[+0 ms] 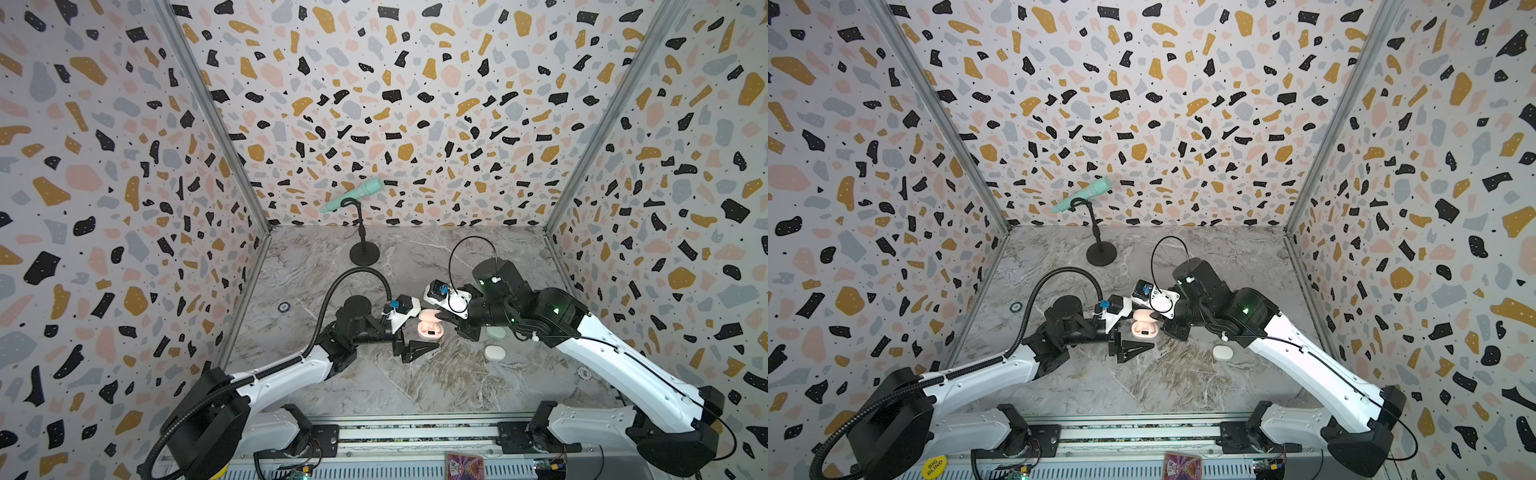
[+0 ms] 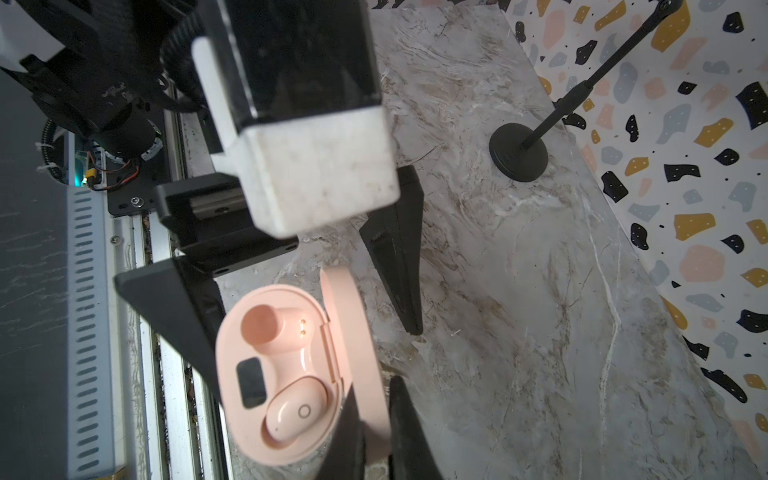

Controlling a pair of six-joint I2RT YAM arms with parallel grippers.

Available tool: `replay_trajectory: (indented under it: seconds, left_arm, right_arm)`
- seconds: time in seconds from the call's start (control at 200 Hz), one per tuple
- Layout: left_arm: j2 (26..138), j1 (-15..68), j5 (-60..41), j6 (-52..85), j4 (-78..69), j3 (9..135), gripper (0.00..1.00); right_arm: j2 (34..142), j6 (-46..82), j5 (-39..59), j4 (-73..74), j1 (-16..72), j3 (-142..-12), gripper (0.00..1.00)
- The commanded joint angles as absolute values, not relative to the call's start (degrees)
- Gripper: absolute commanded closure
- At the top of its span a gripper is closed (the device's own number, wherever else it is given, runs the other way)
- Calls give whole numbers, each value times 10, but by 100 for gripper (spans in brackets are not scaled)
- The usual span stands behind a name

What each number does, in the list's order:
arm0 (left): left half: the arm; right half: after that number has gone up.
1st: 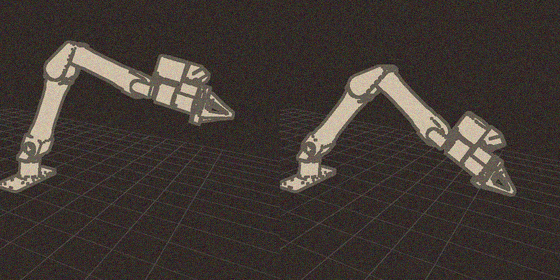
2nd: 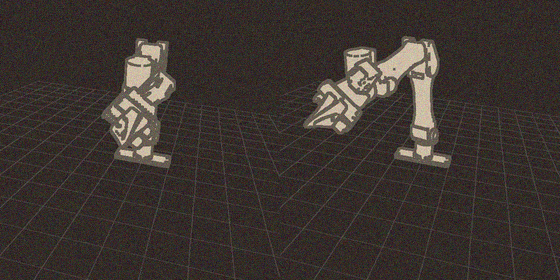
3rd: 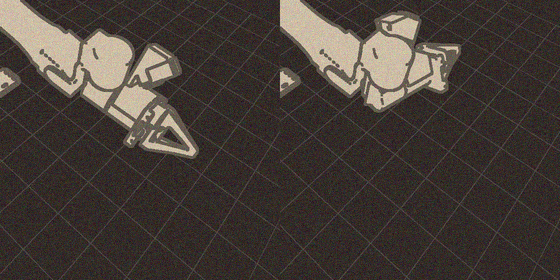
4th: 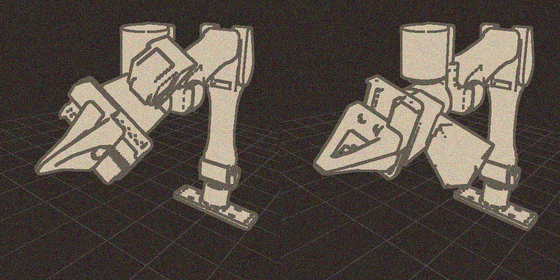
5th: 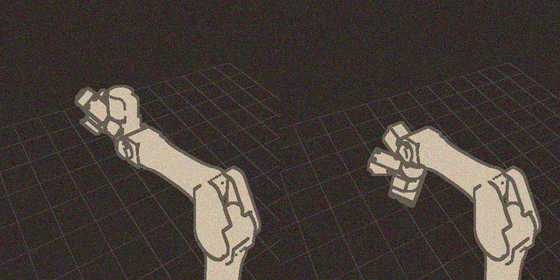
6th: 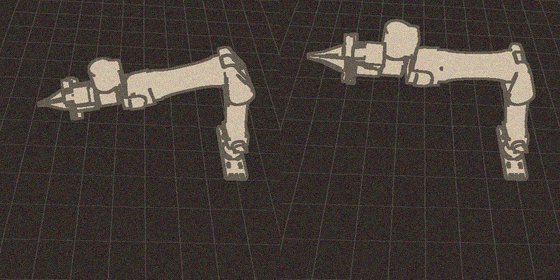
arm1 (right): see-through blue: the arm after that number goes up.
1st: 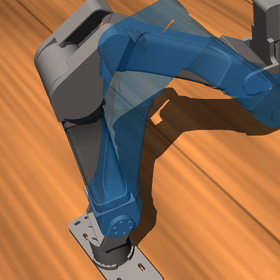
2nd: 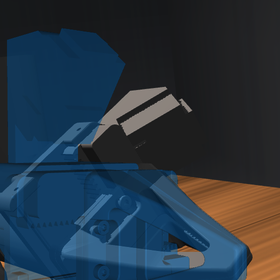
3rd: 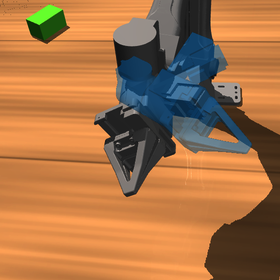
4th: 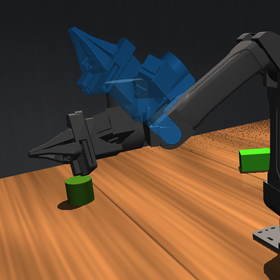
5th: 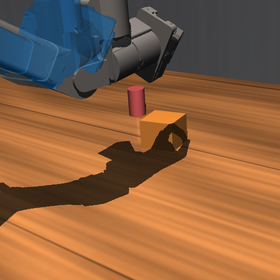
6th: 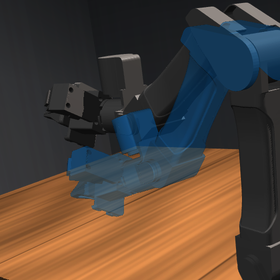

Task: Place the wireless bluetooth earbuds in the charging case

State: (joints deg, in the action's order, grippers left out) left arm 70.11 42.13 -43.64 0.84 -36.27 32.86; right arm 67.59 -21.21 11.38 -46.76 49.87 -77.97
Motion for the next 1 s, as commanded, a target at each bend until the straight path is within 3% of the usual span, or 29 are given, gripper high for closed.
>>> replay_trajectory:
  seconds: [0.0,0.991]
  left_arm:
    - [688,423,-442,-3,-388,343,9]
    - [700,423,-478,36,-441,354,32]
  right_arm:
    - [666,-222,122,-483,497,-786,96]
    - [649,-181,179,-398,444,-739,97]
